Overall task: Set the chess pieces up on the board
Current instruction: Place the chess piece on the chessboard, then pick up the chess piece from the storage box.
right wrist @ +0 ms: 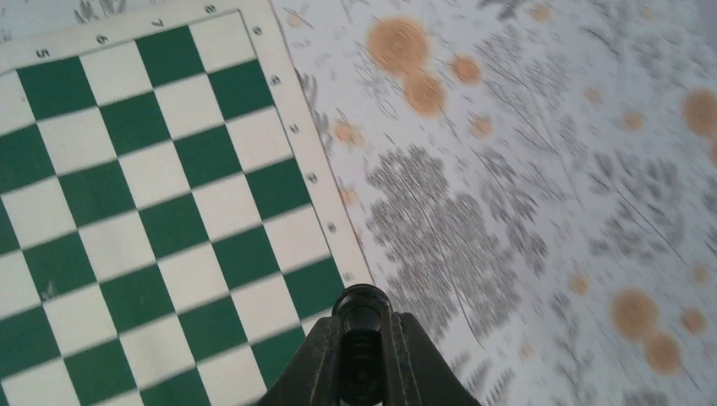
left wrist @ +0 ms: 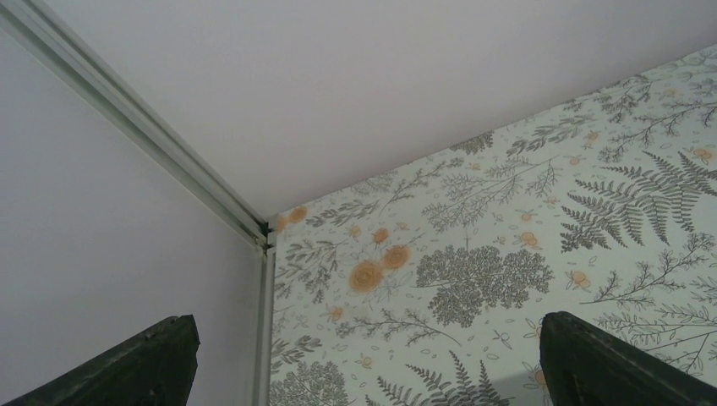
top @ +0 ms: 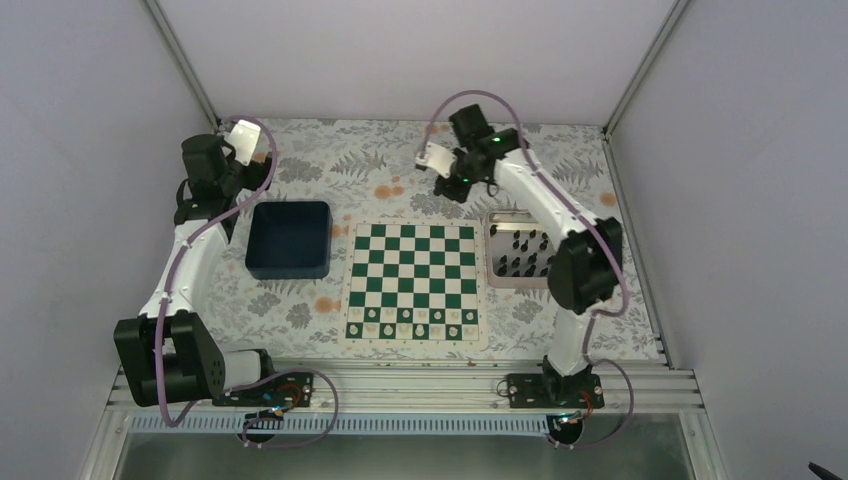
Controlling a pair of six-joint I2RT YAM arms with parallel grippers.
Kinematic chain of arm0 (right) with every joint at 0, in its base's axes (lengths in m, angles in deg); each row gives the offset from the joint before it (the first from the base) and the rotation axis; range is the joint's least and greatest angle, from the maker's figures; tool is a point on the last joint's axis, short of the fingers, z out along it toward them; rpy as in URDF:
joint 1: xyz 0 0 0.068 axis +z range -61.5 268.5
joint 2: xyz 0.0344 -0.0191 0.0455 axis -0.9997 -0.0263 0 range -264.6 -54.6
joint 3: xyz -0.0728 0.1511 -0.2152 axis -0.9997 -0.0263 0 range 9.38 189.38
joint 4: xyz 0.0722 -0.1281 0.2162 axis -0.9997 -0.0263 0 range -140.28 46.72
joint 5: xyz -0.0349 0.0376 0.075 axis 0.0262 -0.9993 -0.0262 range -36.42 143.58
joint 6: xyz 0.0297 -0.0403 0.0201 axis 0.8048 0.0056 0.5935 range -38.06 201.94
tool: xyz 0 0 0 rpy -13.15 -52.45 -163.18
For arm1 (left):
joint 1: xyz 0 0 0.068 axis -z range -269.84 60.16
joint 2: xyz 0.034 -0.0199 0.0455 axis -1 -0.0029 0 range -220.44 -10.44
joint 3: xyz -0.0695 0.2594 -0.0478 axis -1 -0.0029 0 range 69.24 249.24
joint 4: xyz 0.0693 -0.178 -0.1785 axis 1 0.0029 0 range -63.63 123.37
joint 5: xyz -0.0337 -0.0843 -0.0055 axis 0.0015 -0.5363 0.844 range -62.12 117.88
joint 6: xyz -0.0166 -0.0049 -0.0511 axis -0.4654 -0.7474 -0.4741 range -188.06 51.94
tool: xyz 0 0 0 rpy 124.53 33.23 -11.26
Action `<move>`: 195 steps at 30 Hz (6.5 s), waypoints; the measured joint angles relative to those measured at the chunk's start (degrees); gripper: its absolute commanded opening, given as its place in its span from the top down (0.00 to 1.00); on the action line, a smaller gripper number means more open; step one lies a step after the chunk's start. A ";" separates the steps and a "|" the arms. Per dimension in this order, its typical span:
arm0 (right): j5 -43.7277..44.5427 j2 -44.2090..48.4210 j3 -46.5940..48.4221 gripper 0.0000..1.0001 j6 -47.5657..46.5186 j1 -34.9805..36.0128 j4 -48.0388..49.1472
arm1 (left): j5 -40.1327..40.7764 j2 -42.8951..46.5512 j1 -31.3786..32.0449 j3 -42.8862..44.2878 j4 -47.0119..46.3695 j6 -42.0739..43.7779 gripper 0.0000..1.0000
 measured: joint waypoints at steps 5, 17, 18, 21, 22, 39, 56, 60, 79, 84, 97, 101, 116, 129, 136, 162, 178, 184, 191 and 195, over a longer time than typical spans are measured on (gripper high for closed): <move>-0.13 -10.64 7.63 0.95 1.25 4.83 -0.11 | 0.02 0.15 0.00 -1.11 -0.31 0.00 0.00; -0.31 -23.10 12.63 0.95 2.51 9.68 -0.04 | 0.04 1.57 0.00 -4.42 -1.88 0.04 0.00; -0.28 -23.52 12.63 0.95 2.54 9.99 -0.02 | 0.07 1.57 0.00 -4.57 -2.08 0.04 0.00; 0.04 -24.39 12.63 0.95 2.60 10.36 -0.02 | 0.09 1.57 0.00 -4.90 -2.38 0.02 0.00; 0.17 -24.50 12.61 0.95 2.62 10.38 0.00 | 0.09 1.57 0.00 -4.94 -2.43 0.04 0.00; 2.21 -24.57 8.28 0.96 2.73 10.29 1.62 | 0.04 1.57 0.00 -6.36 -2.93 0.00 0.00; 2.19 -24.59 7.39 0.95 2.73 10.29 2.82 | 0.02 1.55 0.00 -6.86 -2.95 -0.02 0.00; 2.12 -24.59 7.17 0.89 2.73 10.25 3.02 | 0.02 1.55 0.00 -6.86 -2.95 -0.02 0.00; 1.62 -13.42 -1.68 0.53 3.06 4.48 3.34 | 0.04 1.57 0.00 -7.72 -3.89 0.02 0.00; 2.08 2.69 -11.19 0.54 1.70 -5.20 2.54 | -0.13 1.62 0.00 -9.57 -5.09 0.46 0.00; 2.86 16.61 -31.28 0.63 -5.20 -19.61 5.14 | -0.66 1.18 0.00 -10.19 -5.92 0.42 0.00; 1.51 15.23 -35.54 0.65 -8.81 -19.78 8.55 | -0.61 1.20 0.00 -10.19 -5.99 0.44 0.00; -6.86 8.46 -37.46 0.67 -21.51 -21.99 17.62 | -0.44 2.60 0.00 -11.32 -6.45 0.46 0.00; -9.62 5.05 -36.09 0.67 -26.27 -22.03 19.74 | -0.46 3.87 0.00 -12.66 -7.74 0.94 0.00; -10.47 5.05 -36.11 0.68 -26.62 -22.03 21.38 | -1.18 4.11 0.00 -12.79 -8.09 1.70 0.00; -13.09 1.92 -35.95 0.67 -27.06 -21.81 25.59 | -4.50 4.44 0.00 -13.14 -7.74 2.14 0.00; -12.98 0.74 -35.34 0.72 -26.51 -20.70 27.32 | -5.16 4.44 0.00 -13.14 -7.61 2.14 0.00; -11.87 -0.20 -35.34 0.81 -25.49 -20.37 28.59 | -5.20 4.44 0.00 -13.14 -7.61 2.16 0.00; -10.84 -0.15 -35.34 0.89 -24.44 -20.37 28.57 | -5.22 4.44 0.00 -13.14 -7.61 2.16 0.00; -9.68 0.46 -35.36 0.94 -23.58 -20.37 28.11 | -5.22 4.44 0.00 -13.14 -7.61 2.16 0.00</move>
